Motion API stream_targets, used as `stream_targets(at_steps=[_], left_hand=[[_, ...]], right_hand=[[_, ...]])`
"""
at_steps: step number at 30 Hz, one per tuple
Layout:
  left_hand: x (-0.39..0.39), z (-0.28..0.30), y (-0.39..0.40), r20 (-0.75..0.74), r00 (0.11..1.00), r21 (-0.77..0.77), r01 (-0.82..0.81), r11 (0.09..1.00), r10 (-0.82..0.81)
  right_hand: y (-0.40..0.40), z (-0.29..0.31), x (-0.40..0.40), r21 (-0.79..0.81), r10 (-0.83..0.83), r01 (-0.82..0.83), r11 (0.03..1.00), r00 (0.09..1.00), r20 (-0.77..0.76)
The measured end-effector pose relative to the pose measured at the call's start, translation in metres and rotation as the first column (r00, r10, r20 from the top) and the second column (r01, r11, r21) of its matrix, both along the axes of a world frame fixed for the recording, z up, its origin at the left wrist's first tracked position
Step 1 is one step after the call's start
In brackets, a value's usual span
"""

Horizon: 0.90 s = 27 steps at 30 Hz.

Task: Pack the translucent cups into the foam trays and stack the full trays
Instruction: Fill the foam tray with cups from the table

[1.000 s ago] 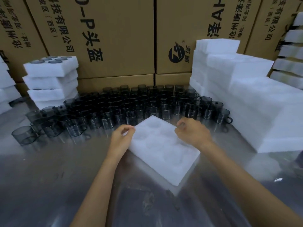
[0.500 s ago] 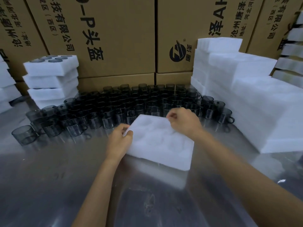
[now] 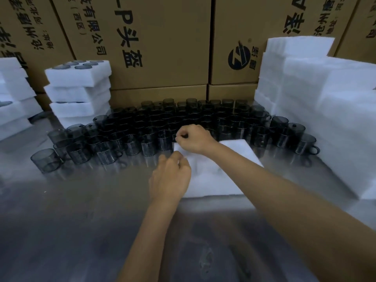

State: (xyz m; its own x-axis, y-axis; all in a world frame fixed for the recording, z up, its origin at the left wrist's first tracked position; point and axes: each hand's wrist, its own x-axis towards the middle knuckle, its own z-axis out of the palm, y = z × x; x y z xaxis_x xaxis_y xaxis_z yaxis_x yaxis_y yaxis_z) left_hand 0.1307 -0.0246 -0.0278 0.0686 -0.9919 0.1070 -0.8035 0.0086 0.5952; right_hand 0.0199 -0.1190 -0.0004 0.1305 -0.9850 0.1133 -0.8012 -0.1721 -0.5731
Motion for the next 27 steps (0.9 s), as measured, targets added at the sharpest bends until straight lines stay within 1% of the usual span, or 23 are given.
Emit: stream_targets(at_steps=[2,4,6,8,12,16,20,22,25,27], left_hand=[[0.006,-0.001,-0.005,-0.059,0.998,0.033,0.012,0.999,-0.010],[0.010,-0.003,-0.008,-0.052,0.999,0.032,0.015,0.999,-0.013],[0.011,-0.004,-0.010,-0.053,0.998,0.020,0.021,1.000,-0.020],[0.012,-0.005,-0.011,-0.073,0.997,-0.007,0.025,1.000,-0.026],[0.015,-0.002,-0.011,-0.112,0.993,-0.005,0.047,0.999,-0.047],[0.018,0.000,-0.009,-0.127,0.990,-0.005,0.066,0.998,-0.066],[0.025,0.000,-0.012,-0.146,0.978,0.023,0.153,0.988,-0.148],[0.027,0.000,-0.015,-0.201,0.967,0.027,0.165,0.986,-0.156],[0.029,0.003,-0.022,-0.330,0.940,-0.111,0.057,0.992,-0.091],[0.026,0.003,-0.023,-0.406,0.900,-0.174,0.094,0.980,-0.158]], right_hand=[[-0.009,0.000,0.016,0.129,0.007,0.002,0.992,0.998,-0.069],[-0.015,0.000,0.027,0.257,-0.015,0.048,0.965,0.991,-0.131],[-0.019,-0.001,0.033,0.304,-0.064,0.109,0.946,0.986,-0.154],[-0.020,0.001,0.037,0.279,-0.126,0.153,0.948,0.985,-0.115],[-0.017,0.004,0.031,0.190,-0.185,0.164,0.968,0.977,0.102],[-0.006,0.012,0.010,0.010,-0.140,0.141,0.990,0.968,0.208],[0.028,0.025,-0.018,-0.148,-0.018,0.072,0.986,0.941,0.337],[0.049,0.022,-0.031,-0.163,0.035,0.024,0.986,0.935,0.353],[0.077,0.010,-0.048,-0.139,0.093,-0.053,0.989,0.948,0.305],[0.087,0.000,-0.057,-0.101,0.125,-0.102,0.990,0.960,0.251]])
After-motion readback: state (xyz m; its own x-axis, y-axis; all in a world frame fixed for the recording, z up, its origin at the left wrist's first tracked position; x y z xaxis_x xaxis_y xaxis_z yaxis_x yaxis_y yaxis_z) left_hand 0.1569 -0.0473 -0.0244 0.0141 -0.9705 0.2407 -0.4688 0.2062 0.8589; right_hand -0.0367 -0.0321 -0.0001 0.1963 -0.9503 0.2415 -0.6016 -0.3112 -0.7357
